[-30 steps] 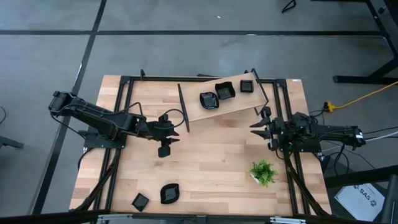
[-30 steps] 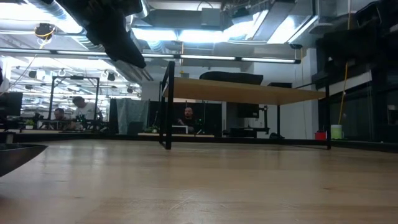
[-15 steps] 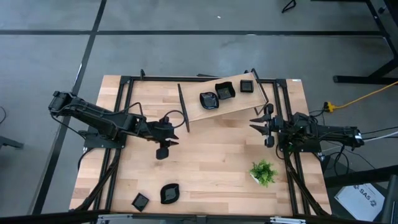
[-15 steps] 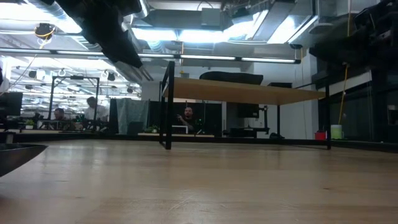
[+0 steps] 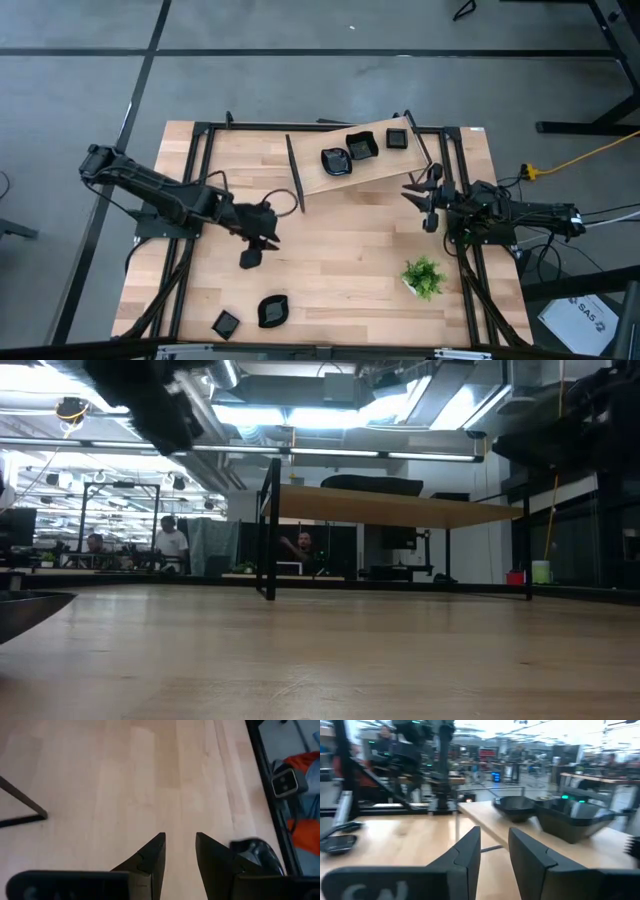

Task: Pick & Place Mini shaped plates
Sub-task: Stack the leaf-shaped plate on top of the leaf-shaped plate on the shelf

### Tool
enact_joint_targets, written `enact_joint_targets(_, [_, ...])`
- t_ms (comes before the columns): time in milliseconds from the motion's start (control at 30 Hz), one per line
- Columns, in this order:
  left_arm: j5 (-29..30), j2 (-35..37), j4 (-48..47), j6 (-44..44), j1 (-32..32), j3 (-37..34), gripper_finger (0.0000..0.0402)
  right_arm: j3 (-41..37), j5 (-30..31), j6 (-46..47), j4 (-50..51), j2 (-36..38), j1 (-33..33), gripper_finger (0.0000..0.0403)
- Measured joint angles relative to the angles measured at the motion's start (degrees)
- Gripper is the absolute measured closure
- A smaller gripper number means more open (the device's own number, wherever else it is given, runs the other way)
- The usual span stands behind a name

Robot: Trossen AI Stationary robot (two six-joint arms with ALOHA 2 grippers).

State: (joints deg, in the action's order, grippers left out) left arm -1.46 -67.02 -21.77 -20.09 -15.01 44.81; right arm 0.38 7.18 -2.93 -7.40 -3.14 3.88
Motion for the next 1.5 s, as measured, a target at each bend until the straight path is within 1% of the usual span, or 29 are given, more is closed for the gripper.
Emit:
enact_joint_targets(100, [3.3, 0.0, -2.64, -1.8, -4.03, 1.86, 0.03, 0.0, 2.17, -0.85, 0.01, 0.0, 0.02, 0.0302])
enact_joint_targets(200, [6.5, 0.0, -5.22, -3.27, -8.11, 3.91, 0.03, 0.0, 2.27, -0.38, 0.0, 0.0, 0.02, 0.0302])
enact_joint_targets(300, [8.84, -0.04, -5.63, -4.89, -11.16, 4.62, 0.03, 0.0, 2.27, -0.53, 0.0, 0.0, 0.02, 0.0302])
enact_joint_targets(600, [10.89, -0.83, -6.8, -13.82, -17.41, 4.64, 0.03, 0.0, 2.27, -0.51, 0.0, 0.0, 0.02, 0.0302])
enact_joint_targets(933, [10.39, -4.57, -6.66, -21.02, -22.17, 4.64, 0.03, 0.02, 2.27, -0.51, 0.02, 0.0, 0.02, 0.0302])
enact_joint_targets(1233, [10.26, -5.91, -1.3, -21.47, -24.82, 4.96, 0.03, 0.02, 2.27, -0.51, 0.0, 0.0, 0.02, 0.0302])
enact_joint_targets(1367, [10.83, -6.32, -1.56, -21.1, -26.35, 8.04, 0.03, 0.02, 2.26, -0.53, 0.02, 0.0, 0.02, 0.0302])
enact_joint_targets(1500, [13.06, -8.83, -4.7, -19.77, -27.51, 12.56, 0.03, 0.02, 2.26, -0.53, 0.02, 0.0, 0.01, 0.0302])
